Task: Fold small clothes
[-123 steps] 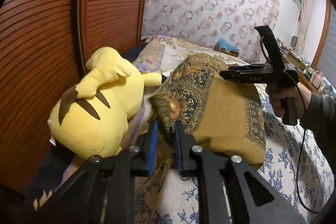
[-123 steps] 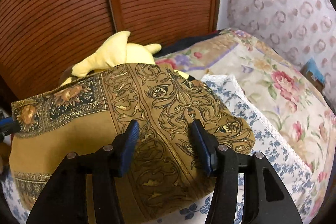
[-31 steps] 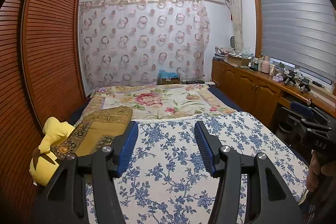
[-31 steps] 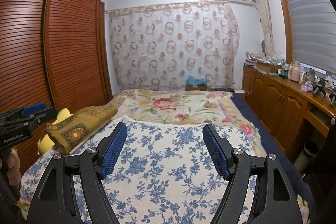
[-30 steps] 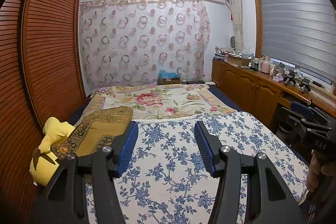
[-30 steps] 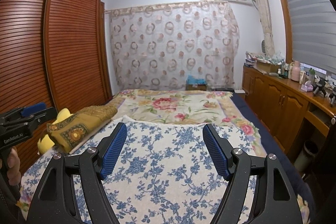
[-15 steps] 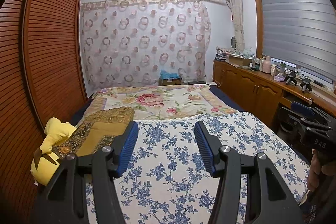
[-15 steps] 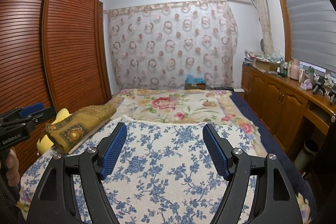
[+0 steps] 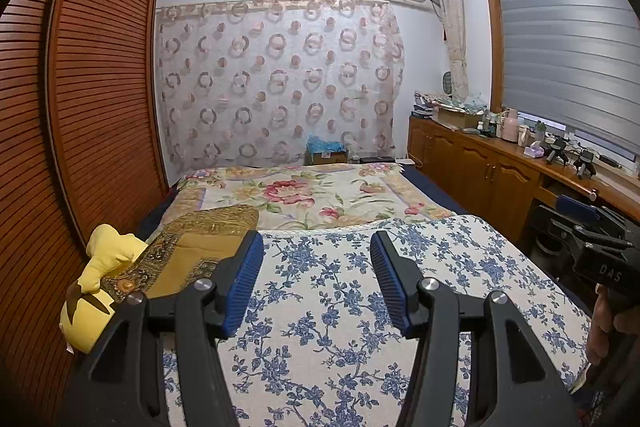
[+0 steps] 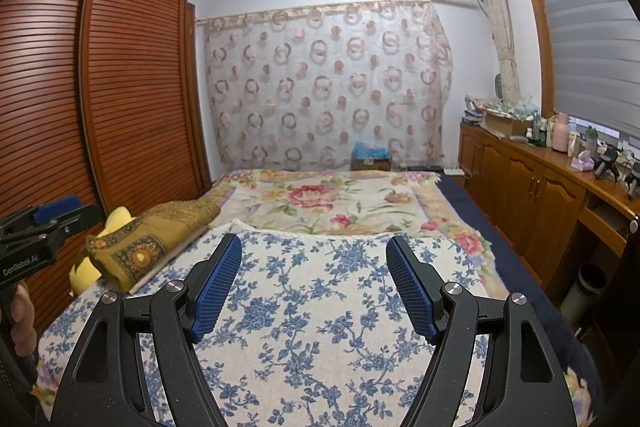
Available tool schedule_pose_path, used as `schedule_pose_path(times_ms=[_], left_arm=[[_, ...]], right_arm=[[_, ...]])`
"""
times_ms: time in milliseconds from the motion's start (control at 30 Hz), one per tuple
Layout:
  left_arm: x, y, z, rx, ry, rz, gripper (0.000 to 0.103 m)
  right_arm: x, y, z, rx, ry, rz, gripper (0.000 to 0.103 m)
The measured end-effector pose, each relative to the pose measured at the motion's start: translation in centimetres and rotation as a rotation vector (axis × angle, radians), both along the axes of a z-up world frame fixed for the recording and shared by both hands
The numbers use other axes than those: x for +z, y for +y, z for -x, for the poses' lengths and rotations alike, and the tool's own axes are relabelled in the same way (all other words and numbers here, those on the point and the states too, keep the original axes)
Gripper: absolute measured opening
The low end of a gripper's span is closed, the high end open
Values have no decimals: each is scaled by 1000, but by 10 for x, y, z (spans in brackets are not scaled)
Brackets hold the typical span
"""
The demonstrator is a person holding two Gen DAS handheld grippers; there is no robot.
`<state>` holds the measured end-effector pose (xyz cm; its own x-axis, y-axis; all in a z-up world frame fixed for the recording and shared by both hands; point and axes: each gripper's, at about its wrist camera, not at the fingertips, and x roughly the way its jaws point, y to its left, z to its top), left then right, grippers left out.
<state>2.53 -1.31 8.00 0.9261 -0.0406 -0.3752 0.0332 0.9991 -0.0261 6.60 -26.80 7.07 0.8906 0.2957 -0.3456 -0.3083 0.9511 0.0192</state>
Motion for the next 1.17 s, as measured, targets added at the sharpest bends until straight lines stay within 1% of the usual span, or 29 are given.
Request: schedule_pose_path(times_ms=[1167], left_arm=[[-3, 0, 0, 0, -2, 0, 55]], right_arm=[[-1, -3, 0, -2, -2, -3, 77]])
